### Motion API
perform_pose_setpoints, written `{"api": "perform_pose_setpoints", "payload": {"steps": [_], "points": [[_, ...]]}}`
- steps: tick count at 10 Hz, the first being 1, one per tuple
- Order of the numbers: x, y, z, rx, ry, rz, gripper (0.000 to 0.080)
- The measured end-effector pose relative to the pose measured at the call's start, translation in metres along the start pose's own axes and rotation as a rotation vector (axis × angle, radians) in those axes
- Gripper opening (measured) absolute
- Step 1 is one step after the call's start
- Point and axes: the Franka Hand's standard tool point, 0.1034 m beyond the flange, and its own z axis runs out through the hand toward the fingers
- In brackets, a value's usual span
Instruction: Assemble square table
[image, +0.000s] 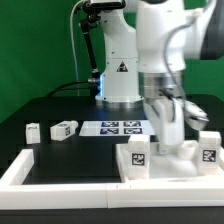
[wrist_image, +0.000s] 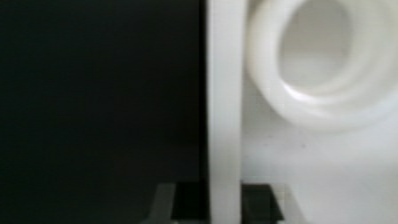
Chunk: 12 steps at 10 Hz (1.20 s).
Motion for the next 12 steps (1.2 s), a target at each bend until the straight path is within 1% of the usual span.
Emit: {"api": "perform_pose_setpoints", "payload": {"steps": [1, 2, 3, 4, 7, 8, 9, 10, 12], "points": [[0.021, 0.008, 0.0, 0.036, 0.017, -0.054, 0.0067], [0.04, 0.013, 0.0, 0.073, 0.028, -0.097, 0.0066], [0.047, 0.014, 0.0, 0.078, 0.017, -0.13, 0.0066], [0.045, 0.014, 0.0, 0.078, 0.015, -0.138, 0.0066], [0.048, 0.015, 0.0, 0.073, 0.023, -0.373, 0.0066], [0.063, 0.019, -0.001, 0.06, 0.001, -0.488, 0.0066], [0.079, 0.02, -0.003, 0.059, -0.016, -0.531, 0.0066], [0.085, 0.022, -0.002, 0.056, -0.031, -0.579, 0.0066], [0.085, 0.023, -0.002, 0.051, -0.023, -0.685, 0.0066]]}}
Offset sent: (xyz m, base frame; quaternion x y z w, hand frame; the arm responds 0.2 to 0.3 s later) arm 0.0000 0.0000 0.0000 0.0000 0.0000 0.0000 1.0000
